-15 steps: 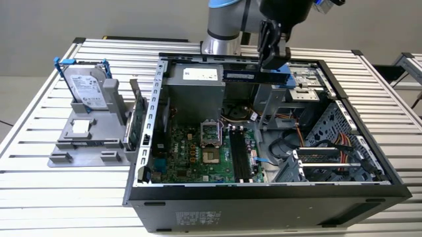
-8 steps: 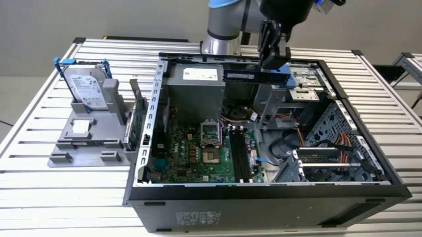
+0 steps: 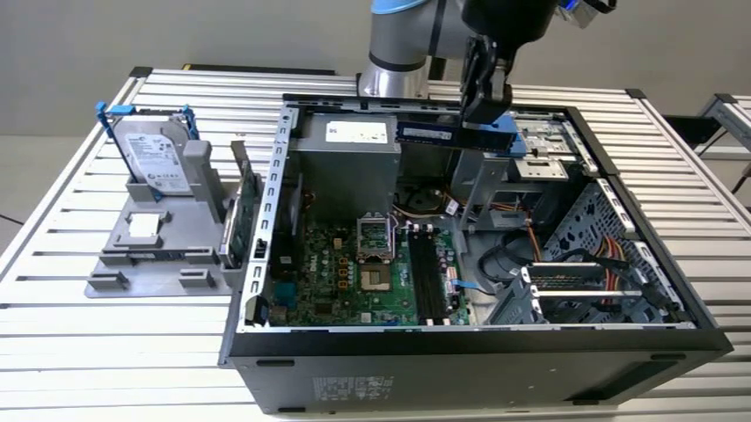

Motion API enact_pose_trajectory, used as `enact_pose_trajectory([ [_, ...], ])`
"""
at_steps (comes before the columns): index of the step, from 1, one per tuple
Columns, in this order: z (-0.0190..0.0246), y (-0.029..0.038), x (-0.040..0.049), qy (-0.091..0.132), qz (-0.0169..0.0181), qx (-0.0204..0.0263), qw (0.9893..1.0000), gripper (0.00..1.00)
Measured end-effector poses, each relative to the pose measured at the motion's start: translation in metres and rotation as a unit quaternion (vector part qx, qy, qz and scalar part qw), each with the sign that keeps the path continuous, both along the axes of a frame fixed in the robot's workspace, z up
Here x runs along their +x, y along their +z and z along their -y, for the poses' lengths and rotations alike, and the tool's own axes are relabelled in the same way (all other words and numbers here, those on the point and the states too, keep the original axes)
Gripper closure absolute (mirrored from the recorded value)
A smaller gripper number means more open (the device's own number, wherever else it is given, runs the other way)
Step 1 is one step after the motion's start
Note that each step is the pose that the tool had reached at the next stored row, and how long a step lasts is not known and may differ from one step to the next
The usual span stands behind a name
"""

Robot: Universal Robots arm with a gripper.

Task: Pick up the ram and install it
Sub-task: 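Pick up the ram and move it above insertion slot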

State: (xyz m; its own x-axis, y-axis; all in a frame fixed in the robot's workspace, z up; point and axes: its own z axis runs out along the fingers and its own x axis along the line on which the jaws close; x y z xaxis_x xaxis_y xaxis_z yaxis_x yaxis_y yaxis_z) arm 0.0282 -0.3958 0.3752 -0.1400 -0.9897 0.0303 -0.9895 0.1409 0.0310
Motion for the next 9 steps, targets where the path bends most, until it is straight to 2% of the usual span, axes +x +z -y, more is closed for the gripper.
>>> enact_pose_trajectory([
  [5,0.0000,0.0000,0.0000,-0.023,0.0000,0.0000,0.9997,1.00],
  [9,0.0000,-0.0001,0.0000,-0.042,0.0000,0.0000,0.9991,1.00],
])
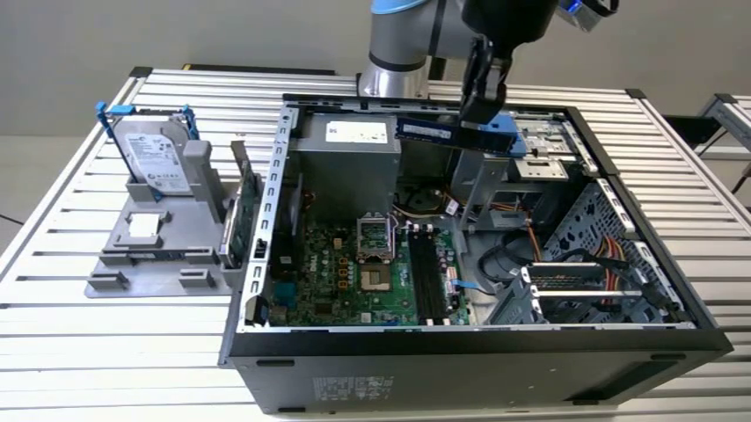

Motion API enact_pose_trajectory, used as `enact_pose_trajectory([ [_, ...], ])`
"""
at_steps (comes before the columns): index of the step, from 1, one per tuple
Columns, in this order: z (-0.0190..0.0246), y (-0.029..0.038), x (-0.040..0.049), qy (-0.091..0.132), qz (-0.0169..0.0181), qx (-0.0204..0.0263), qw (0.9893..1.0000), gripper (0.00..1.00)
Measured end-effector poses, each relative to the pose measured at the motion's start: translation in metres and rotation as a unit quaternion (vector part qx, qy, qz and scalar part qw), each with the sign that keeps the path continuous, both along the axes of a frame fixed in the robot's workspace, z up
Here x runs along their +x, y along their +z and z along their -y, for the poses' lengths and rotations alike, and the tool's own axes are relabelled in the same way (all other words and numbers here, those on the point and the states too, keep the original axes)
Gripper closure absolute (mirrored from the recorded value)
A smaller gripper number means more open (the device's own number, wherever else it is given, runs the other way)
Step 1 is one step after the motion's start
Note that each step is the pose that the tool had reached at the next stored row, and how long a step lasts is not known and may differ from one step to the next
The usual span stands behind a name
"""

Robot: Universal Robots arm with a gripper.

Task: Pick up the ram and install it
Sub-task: 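Pick up the ram and move it above insertion slot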

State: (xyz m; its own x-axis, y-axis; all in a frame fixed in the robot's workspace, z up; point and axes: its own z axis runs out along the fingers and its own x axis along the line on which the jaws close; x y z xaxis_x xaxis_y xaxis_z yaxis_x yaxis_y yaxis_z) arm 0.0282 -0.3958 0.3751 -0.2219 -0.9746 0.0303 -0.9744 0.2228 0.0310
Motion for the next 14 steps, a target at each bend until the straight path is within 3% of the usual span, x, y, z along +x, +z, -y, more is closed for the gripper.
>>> enact_pose_trajectory([
  [6,0.0000,0.0000,0.0000,-0.030,0.0000,0.0000,0.9996,1.00],
  [14,0.0000,-0.0001,0.0000,-0.064,0.0000,0.0000,0.9979,1.00],
])
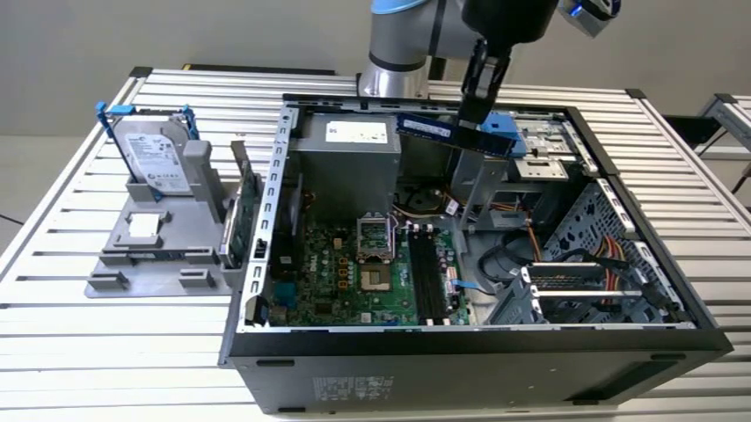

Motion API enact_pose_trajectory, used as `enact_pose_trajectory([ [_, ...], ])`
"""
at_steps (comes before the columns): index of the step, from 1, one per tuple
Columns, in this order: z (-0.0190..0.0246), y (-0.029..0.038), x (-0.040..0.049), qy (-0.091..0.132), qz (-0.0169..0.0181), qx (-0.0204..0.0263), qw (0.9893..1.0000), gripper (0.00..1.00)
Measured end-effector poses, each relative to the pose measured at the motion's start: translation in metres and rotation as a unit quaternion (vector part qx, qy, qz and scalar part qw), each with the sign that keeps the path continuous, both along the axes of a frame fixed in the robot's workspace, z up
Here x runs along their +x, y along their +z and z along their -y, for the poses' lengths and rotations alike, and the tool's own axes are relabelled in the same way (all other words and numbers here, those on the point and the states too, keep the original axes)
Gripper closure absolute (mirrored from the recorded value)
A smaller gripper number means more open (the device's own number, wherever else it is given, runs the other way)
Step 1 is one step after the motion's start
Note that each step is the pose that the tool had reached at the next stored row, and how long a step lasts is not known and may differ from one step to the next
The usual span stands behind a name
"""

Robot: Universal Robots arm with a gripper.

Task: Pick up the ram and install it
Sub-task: 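Pick up the ram and move it above insertion slot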

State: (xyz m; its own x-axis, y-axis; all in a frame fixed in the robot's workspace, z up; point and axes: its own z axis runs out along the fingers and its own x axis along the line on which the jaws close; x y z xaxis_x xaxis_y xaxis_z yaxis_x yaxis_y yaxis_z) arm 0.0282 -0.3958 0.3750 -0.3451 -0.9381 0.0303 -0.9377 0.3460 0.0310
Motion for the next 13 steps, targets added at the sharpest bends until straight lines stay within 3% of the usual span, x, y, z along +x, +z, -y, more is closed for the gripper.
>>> enact_pose_trajectory([
  [13,0.0000,0.0000,0.0000,-0.051,0.0000,0.0000,0.9987,1.00],
])
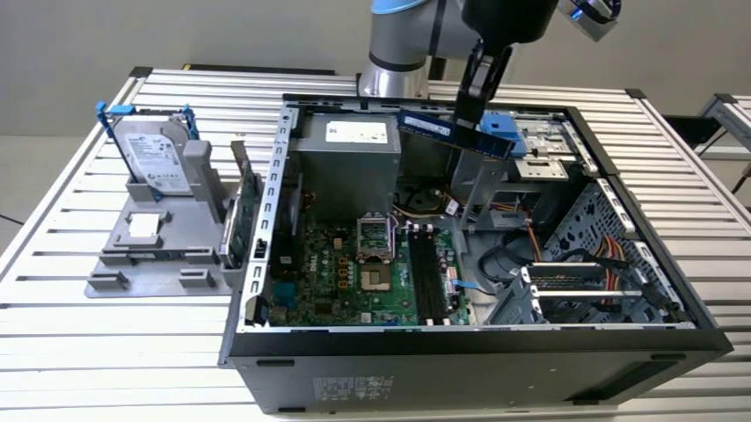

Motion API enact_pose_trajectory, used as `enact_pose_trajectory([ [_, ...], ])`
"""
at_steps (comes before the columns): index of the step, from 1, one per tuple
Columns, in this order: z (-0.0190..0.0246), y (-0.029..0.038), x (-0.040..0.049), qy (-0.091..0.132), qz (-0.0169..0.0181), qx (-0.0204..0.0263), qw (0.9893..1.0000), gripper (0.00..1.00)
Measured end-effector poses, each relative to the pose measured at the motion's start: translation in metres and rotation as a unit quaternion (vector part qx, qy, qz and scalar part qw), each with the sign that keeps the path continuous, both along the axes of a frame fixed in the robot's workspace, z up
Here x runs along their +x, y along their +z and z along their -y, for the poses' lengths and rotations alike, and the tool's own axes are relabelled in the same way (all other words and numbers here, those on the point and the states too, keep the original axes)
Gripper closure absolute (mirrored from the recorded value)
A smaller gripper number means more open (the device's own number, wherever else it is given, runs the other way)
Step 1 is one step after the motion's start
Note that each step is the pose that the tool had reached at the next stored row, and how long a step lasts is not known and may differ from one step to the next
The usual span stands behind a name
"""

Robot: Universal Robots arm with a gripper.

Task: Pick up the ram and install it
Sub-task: 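Pick up the ram and move it above insertion slot, then insert the ram into the slot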

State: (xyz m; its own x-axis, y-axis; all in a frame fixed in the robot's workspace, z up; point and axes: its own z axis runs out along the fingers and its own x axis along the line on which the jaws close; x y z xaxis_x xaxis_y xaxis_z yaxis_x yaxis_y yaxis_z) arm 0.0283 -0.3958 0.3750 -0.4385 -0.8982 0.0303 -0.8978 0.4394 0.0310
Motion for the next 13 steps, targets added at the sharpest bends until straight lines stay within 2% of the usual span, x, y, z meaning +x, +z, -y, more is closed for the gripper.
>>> enact_pose_trajectory([
  [6,0.0000,0.0000,0.0000,-0.022,0.0000,0.0000,0.9997,1.00],
  [13,0.0000,0.0000,0.0000,-0.047,0.0000,0.0000,0.9989,1.00],
])
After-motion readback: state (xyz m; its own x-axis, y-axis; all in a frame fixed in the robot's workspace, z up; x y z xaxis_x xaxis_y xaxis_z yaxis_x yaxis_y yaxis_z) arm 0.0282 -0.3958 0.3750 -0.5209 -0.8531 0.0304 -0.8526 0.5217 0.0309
